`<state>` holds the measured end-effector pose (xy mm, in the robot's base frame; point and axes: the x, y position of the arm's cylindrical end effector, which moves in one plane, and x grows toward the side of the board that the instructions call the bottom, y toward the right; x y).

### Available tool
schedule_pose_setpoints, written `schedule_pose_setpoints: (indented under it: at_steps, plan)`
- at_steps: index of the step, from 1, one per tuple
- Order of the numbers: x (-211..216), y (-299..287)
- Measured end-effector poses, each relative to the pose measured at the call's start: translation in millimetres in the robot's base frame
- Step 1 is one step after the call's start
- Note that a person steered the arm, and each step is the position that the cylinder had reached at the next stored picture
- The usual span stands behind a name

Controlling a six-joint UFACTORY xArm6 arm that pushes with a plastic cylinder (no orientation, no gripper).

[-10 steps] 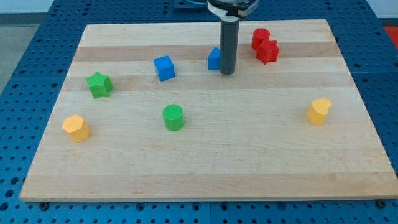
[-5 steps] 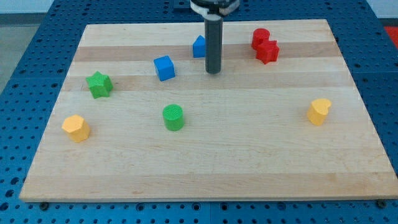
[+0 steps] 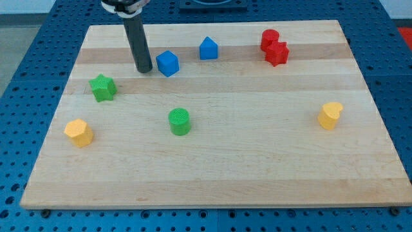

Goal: Keep blue blocks parallel left to red blocks

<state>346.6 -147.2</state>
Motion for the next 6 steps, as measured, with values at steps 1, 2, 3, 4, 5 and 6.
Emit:
schedule_pose_setpoints:
  at_steps: [1,2,3,4,5,6]
  plan:
    - [10,-5]
    - [-7,9]
    - [-40,26]
    - [-38,28]
    - [-11,28]
    - [3,36]
